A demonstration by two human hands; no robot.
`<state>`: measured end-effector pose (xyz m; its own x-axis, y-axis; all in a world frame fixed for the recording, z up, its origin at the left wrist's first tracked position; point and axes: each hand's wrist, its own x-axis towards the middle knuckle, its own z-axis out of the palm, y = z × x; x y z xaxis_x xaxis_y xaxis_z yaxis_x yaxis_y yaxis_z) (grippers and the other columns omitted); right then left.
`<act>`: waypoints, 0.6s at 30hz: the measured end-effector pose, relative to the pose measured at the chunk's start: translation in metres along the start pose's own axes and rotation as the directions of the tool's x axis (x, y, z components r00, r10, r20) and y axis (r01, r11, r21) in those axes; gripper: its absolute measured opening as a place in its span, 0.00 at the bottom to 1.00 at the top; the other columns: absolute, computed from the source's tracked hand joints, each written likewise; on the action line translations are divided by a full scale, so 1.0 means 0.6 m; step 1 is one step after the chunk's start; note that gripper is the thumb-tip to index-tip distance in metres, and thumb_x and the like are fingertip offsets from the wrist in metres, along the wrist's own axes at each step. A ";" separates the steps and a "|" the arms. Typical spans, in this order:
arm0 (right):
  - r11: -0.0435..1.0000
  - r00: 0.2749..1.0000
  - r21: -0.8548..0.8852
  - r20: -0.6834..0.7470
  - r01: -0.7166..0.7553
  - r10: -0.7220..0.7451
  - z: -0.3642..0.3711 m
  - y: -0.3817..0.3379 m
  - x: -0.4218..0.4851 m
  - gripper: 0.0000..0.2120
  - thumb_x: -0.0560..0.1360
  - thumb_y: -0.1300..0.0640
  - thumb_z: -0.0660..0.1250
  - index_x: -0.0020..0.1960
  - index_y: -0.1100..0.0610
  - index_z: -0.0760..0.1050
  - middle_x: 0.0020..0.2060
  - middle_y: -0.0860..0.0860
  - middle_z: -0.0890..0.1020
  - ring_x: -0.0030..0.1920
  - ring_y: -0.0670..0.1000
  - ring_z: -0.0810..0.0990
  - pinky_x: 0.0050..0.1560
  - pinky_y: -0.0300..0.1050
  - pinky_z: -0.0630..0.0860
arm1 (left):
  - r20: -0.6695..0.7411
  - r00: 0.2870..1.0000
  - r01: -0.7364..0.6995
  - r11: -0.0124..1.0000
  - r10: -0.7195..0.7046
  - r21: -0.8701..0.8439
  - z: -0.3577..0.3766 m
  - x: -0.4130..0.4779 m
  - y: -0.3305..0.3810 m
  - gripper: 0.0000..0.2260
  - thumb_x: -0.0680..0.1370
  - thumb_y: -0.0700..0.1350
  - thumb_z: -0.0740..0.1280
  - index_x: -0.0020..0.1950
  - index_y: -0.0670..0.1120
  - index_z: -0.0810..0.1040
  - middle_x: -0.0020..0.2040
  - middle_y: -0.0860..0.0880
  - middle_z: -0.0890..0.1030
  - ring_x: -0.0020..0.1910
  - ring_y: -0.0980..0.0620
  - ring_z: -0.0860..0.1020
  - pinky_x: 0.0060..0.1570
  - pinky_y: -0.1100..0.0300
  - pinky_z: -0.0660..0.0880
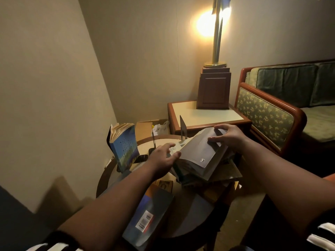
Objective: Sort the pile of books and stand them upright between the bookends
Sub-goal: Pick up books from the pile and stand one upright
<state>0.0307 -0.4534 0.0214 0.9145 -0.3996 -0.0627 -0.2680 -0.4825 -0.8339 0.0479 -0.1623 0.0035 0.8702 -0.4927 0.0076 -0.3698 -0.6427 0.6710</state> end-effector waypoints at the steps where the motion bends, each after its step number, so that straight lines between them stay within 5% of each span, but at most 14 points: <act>1: 1.000 1.000 0.002 -0.005 -0.002 0.002 0.001 0.001 -0.002 0.34 0.65 0.47 0.81 0.68 0.50 0.75 0.72 0.54 0.69 0.70 0.61 0.68 0.56 0.55 0.77 | 0.068 0.997 0.019 1.000 -0.020 0.024 0.005 0.011 0.014 0.28 0.78 0.63 0.62 0.75 0.54 0.64 0.71 0.45 0.70 0.66 0.46 0.71 0.56 0.57 0.72; 7: 1.000 1.000 0.030 -0.018 0.005 -0.004 0.006 0.002 -0.013 0.35 0.66 0.50 0.81 0.70 0.49 0.73 0.72 0.54 0.69 0.70 0.61 0.69 0.57 0.56 0.78 | 0.209 0.973 0.080 0.993 -0.096 0.084 0.025 0.029 0.048 0.35 0.74 0.66 0.65 0.77 0.53 0.63 0.75 0.46 0.66 0.71 0.42 0.66 0.66 0.50 0.68; 12: 0.995 0.999 0.081 -0.011 0.049 -0.048 0.012 -0.010 -0.021 0.35 0.66 0.52 0.81 0.69 0.51 0.73 0.71 0.54 0.71 0.70 0.60 0.69 0.61 0.55 0.76 | 0.122 0.991 0.058 0.997 -0.051 -0.059 0.025 0.008 0.045 0.35 0.73 0.60 0.72 0.76 0.49 0.66 0.74 0.47 0.68 0.71 0.44 0.68 0.66 0.50 0.70; 18: 0.970 0.989 0.209 0.050 0.127 -0.141 0.038 -0.061 -0.034 0.37 0.63 0.55 0.83 0.69 0.52 0.74 0.65 0.54 0.74 0.64 0.59 0.74 0.60 0.57 0.79 | -0.007 0.998 0.066 0.996 -0.067 -0.065 -0.005 -0.031 0.006 0.41 0.63 0.71 0.71 0.73 0.58 0.66 0.71 0.48 0.68 0.67 0.45 0.70 0.62 0.46 0.75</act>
<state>0.0285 -0.4098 0.0408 0.9571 -0.2884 0.0278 -0.0801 -0.3557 -0.9312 0.0311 -0.1537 0.0078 0.8952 -0.4445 -0.0319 -0.2893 -0.6341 0.7171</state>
